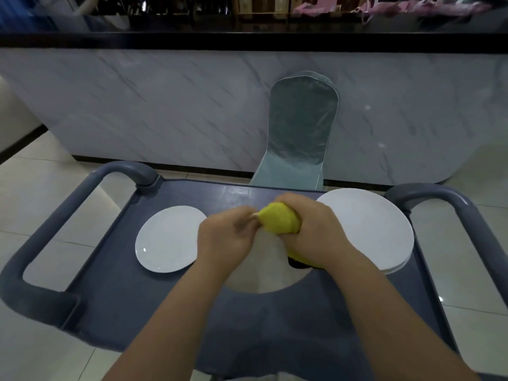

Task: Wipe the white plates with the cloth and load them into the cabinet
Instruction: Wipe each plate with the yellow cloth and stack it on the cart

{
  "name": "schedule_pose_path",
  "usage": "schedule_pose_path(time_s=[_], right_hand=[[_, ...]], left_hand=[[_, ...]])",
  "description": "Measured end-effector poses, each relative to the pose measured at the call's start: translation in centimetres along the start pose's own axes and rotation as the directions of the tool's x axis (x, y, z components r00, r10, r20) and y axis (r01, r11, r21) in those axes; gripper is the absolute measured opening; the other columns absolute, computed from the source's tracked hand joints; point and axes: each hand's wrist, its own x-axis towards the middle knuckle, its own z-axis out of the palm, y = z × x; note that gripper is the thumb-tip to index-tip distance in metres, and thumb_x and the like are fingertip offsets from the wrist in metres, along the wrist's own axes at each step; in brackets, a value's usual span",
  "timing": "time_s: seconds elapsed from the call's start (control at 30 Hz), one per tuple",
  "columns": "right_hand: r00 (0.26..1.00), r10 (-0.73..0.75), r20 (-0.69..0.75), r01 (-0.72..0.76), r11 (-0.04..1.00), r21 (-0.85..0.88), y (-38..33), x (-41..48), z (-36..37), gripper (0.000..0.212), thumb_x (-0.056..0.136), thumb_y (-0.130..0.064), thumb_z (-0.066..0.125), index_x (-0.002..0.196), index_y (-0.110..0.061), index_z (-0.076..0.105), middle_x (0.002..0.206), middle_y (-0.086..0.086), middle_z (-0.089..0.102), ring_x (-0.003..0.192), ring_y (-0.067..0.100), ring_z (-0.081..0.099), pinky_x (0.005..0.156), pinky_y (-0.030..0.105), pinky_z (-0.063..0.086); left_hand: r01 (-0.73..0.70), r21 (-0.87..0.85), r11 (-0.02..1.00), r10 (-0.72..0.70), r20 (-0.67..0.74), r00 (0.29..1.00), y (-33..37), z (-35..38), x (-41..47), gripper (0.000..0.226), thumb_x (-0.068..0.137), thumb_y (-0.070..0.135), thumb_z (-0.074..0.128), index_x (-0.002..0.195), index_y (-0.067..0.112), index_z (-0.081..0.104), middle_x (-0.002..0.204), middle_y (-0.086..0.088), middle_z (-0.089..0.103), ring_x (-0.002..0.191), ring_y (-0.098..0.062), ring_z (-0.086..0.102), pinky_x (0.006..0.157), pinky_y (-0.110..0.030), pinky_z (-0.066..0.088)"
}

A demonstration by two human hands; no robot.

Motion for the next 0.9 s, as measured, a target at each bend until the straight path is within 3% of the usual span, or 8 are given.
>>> schedule_pose_path(time_s=[0.1, 0.2, 0.4, 0.57, 0.67, 0.73, 0.8, 0.9], right_hand=[[0.897, 0.435, -0.08, -0.309, 0.746, 0.591, 0.6, -2.4, 0.4, 0.026, 0.075, -0.032, 0.081, 0.091, -0.044, 0.065, 0.09, -0.019, 0.07, 0.084, 0.008, 0.066, 0.063, 0.016, 0.051], [0.785, 0.615, 0.079, -0.408, 0.416, 0.813, 0.9, -4.3, 2.2, 0.026, 0.071, -0.023, 0.084, 0.092, -0.03, 0.069, 0.093, -0.004, 0.074, 0.09, 0.021, 0.07, 0.068, 0.028, 0.057], [0.923, 0.35, -0.16, -0.158, 0.725, 0.67, -0.3, -1.4, -3.0, 0.031, 0.068, -0.029, 0.086, 0.084, -0.046, 0.065, 0.085, -0.02, 0.069, 0.078, -0.001, 0.065, 0.064, 0.014, 0.052], [0.98, -0.193, 0.05, 0.196, 0.979, -0.049, -2.7, 1.6, -4.0, 0.022, 0.076, -0.041, 0.068, 0.092, -0.036, 0.055, 0.077, -0.02, 0.058, 0.073, 0.003, 0.053, 0.059, 0.024, 0.042], [0.985, 0.083, -0.151, -0.047, 0.973, 0.226, -1.6, 0.6, -3.9, 0.033, 0.073, -0.037, 0.081, 0.095, -0.049, 0.059, 0.085, -0.03, 0.064, 0.08, -0.007, 0.059, 0.066, 0.012, 0.047], [0.902, 0.423, -0.09, -0.24, 0.662, 0.71, -0.2, -1.6, -2.3, 0.037, 0.065, -0.032, 0.087, 0.094, -0.041, 0.067, 0.095, -0.015, 0.072, 0.089, 0.005, 0.068, 0.082, 0.029, 0.057], [0.824, 0.566, -0.016, -0.287, 0.443, 0.849, 0.1, -3.1, 0.4, 0.032, 0.064, -0.028, 0.086, 0.092, -0.032, 0.07, 0.099, -0.001, 0.074, 0.093, 0.021, 0.071, 0.087, 0.049, 0.056], [0.753, 0.636, -0.166, -0.278, 0.537, 0.797, -0.1, -2.8, 1.5, 0.027, 0.072, -0.019, 0.084, 0.084, -0.038, 0.069, 0.089, -0.009, 0.073, 0.087, 0.016, 0.07, 0.084, 0.044, 0.057]], left_hand=[[0.396, -0.4, 0.827, -0.482, -0.141, 0.864, -1.3, -0.7, -0.4, 0.038, 0.083, 0.045, 0.065, 0.067, 0.011, 0.06, 0.055, 0.008, 0.05, 0.052, -0.007, 0.042, 0.051, -0.02, 0.036], [0.388, -0.416, 0.822, -0.496, -0.189, 0.848, -1.1, -1.6, 0.0, 0.032, 0.09, 0.036, 0.067, 0.065, 0.017, 0.06, 0.055, 0.014, 0.05, 0.052, -0.002, 0.041, 0.051, -0.016, 0.037], [0.031, -0.233, 0.972, -0.104, -0.308, 0.946, 2.1, -3.8, 1.7, 0.012, 0.086, 0.041, 0.064, 0.081, 0.031, 0.065, 0.068, 0.016, 0.062, 0.06, -0.003, 0.053, 0.055, -0.012, 0.039], [-0.29, 0.155, 0.944, 0.31, -0.122, 0.943, 3.5, -1.1, 1.4, 0.023, 0.084, 0.026, 0.056, 0.067, 0.015, 0.067, 0.056, -0.002, 0.058, 0.053, -0.02, 0.051, 0.051, -0.024, 0.033], [0.114, -0.223, 0.968, -0.166, -0.235, 0.958, 2.3, -1.5, 1.1, 0.022, 0.083, 0.037, 0.067, 0.067, 0.023, 0.066, 0.06, 0.008, 0.06, 0.056, -0.003, 0.051, 0.054, -0.016, 0.037], [0.323, -0.521, 0.79, -0.518, -0.287, 0.806, 1.4, -1.0, 0.5, 0.037, 0.087, 0.048, 0.062, 0.064, 0.019, 0.055, 0.056, 0.013, 0.048, 0.052, 0.0, 0.042, 0.05, -0.014, 0.037], [0.393, -0.667, 0.634, -0.703, -0.283, 0.653, 1.8, 0.3, -0.2, 0.04, 0.091, 0.056, 0.054, 0.067, 0.023, 0.053, 0.059, 0.018, 0.05, 0.055, 0.001, 0.044, 0.051, -0.011, 0.04], [0.515, -0.702, 0.491, -0.789, -0.108, 0.605, 1.1, 2.7, -1.7, 0.032, 0.096, 0.054, 0.048, 0.08, 0.029, 0.06, 0.073, 0.02, 0.061, 0.073, -0.005, 0.055, 0.064, -0.014, 0.048]])
